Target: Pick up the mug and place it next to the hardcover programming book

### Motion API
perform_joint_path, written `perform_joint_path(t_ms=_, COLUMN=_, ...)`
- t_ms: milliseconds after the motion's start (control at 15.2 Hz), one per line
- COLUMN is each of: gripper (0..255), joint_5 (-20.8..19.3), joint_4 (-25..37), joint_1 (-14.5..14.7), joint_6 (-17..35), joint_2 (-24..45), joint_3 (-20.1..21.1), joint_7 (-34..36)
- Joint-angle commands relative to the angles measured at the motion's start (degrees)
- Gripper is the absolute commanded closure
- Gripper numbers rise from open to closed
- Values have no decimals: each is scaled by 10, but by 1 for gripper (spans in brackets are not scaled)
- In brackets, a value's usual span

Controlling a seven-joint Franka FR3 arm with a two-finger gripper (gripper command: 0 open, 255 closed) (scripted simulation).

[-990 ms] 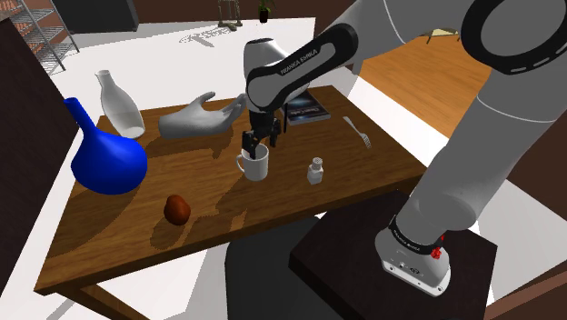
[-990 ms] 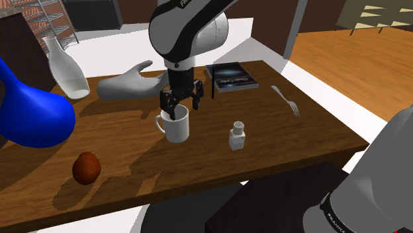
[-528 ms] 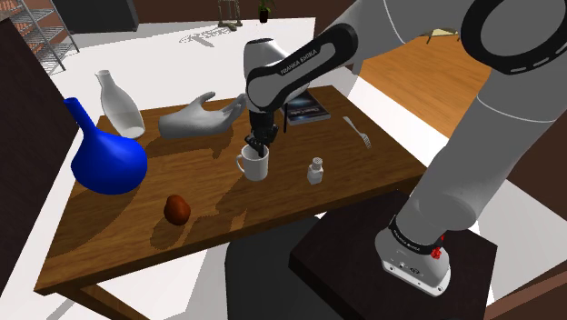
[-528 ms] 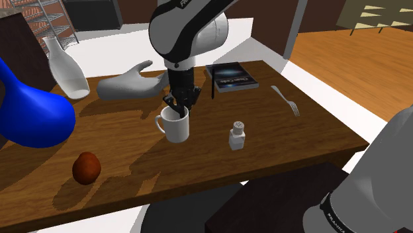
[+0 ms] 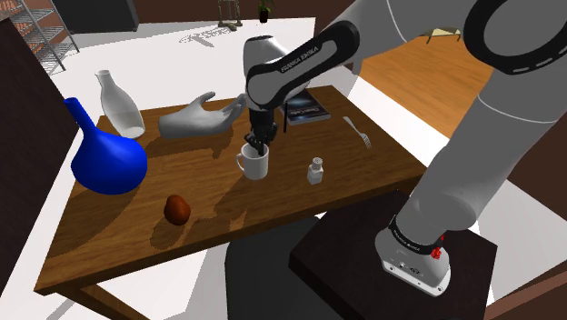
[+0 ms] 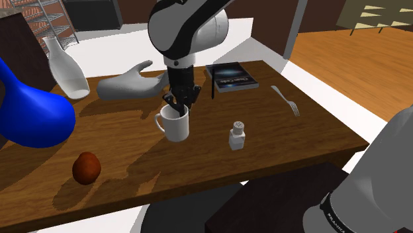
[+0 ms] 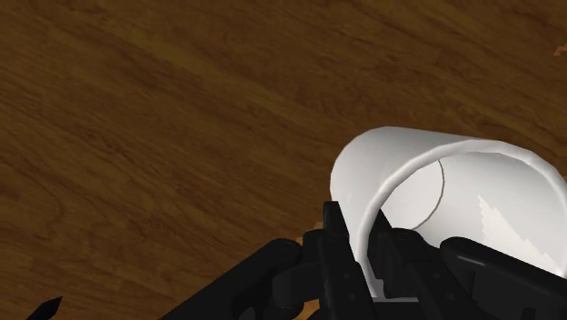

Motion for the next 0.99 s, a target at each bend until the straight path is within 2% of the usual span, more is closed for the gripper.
perform_joint_path(t_ms=0, gripper=255, joint_5=1, joint_4=6, joint_1=0, joint_6=-13, joint_2=-8, joint_3=0, joint_7=0)
perform_joint_path(t_ms=924, gripper=255, joint_5=3, joint_4=67, joint_1=-2, joint_6=-120, joint_2=-53, joint_3=-2, joint_7=3)
